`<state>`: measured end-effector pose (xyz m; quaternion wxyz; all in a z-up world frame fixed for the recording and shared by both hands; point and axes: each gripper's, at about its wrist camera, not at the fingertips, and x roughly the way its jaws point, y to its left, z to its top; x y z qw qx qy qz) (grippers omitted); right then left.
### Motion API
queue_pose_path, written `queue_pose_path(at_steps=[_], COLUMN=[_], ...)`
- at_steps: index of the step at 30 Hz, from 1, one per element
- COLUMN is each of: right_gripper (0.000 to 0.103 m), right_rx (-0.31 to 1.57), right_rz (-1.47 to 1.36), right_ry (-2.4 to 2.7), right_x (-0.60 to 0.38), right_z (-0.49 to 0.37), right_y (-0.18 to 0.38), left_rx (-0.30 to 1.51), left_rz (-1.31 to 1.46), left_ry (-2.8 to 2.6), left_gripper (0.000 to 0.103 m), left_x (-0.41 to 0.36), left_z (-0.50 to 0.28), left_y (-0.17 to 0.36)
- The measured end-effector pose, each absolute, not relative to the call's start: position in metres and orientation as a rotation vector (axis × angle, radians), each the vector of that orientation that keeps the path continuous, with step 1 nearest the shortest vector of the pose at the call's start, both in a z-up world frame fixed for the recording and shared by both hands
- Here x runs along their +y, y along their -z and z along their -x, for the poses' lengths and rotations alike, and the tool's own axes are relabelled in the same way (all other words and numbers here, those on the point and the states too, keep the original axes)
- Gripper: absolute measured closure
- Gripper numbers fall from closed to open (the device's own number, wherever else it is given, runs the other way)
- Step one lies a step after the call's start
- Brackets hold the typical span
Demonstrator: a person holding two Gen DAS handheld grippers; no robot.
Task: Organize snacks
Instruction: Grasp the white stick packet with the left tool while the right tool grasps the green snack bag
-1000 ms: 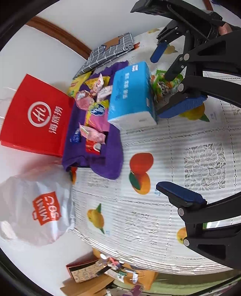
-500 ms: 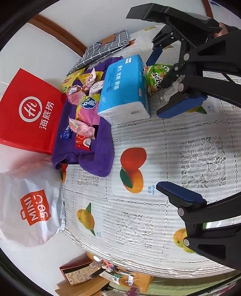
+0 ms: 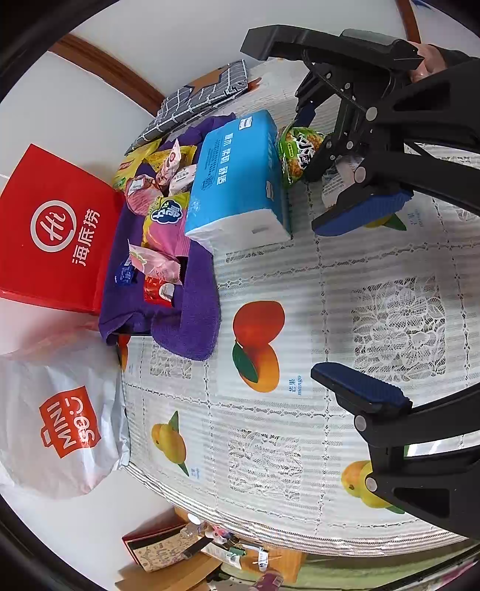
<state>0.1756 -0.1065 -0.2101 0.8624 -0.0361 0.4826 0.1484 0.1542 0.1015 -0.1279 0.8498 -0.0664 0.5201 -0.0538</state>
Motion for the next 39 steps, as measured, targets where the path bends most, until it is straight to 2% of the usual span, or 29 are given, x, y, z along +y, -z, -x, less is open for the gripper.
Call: queue_pose_path(at_steps=[5, 19, 20, 21, 22, 33, 35, 39], right_gripper=[0.043, 0.045, 0.045, 0.051, 0.051, 0.053, 0.053, 0.053], right_rx=[0.982, 0.868, 0.862, 0.854, 0.853, 0.857, 0.855, 0.858], right_rz=[0.079, 0.049, 0.049, 0.048, 0.047, -0.010, -0.019, -0.043], right_ry=[-0.317, -0.297, -0.291, -0.283, -0.274, -0.222, -0.210, -0.195], right_x=[-0.108, -0.142, -0.145, -0.149, -0.156, -0.207, -0.216, -0.233], right_z=[-0.171, -0.142, -0.141, -0.138, -0.136, -0.125, -0.122, -0.119], right_y=[0.205, 0.161, 0.159, 0.157, 0.156, 0.164, 0.164, 0.165], left_rx=[1.104, 1.158, 1.160, 1.161, 1.173, 1.237, 1.229, 1.213], left_rz=[0.130, 0.130, 0.143, 0.151, 0.154, 0.184, 0.172, 0.125], left_ry=[0.115, 0.157, 0.177, 0.197, 0.218, 0.309, 0.296, 0.267], left_gripper=[0.034, 0.034, 0.034, 0.034, 0.034, 0.034, 0.029, 0.024], left_x=[0.098, 0.074, 0.072, 0.069, 0.063, 0.013, 0.004, -0.016], left_z=[-0.153, -0.142, -0.140, -0.139, -0.137, -0.139, -0.140, -0.143], left_y=[0.130, 0.148, 0.150, 0.152, 0.156, 0.178, 0.179, 0.181])
